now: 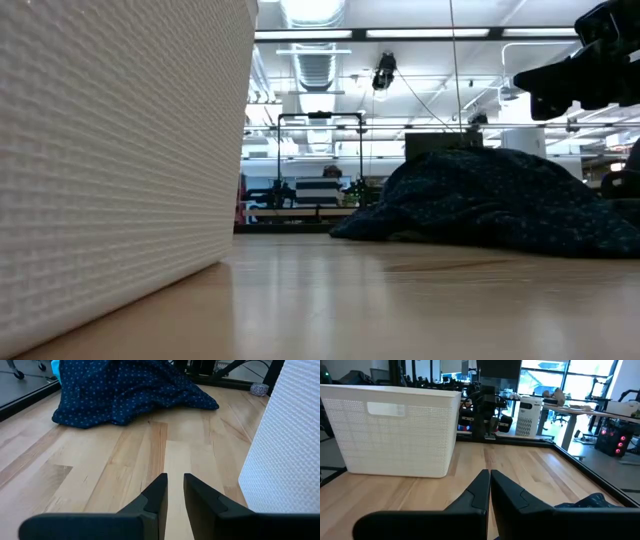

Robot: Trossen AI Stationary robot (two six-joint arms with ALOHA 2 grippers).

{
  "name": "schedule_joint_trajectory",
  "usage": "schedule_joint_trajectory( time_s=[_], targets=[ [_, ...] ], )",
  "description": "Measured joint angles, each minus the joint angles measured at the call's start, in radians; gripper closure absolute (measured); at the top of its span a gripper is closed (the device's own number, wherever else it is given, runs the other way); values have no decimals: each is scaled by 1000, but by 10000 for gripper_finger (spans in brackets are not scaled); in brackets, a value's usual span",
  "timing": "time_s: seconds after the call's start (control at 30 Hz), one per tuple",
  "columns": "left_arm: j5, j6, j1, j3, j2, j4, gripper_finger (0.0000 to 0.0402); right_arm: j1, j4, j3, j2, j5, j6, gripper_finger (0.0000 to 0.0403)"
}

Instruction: Sort clothes

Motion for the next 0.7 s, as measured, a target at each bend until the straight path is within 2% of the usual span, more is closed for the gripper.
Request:
schedule_joint_trajectory(
  time_s=[0.7],
  targets=[
    [0,0,0,0,0,0,351,0,35,0,0,0,-9,403]
  ],
)
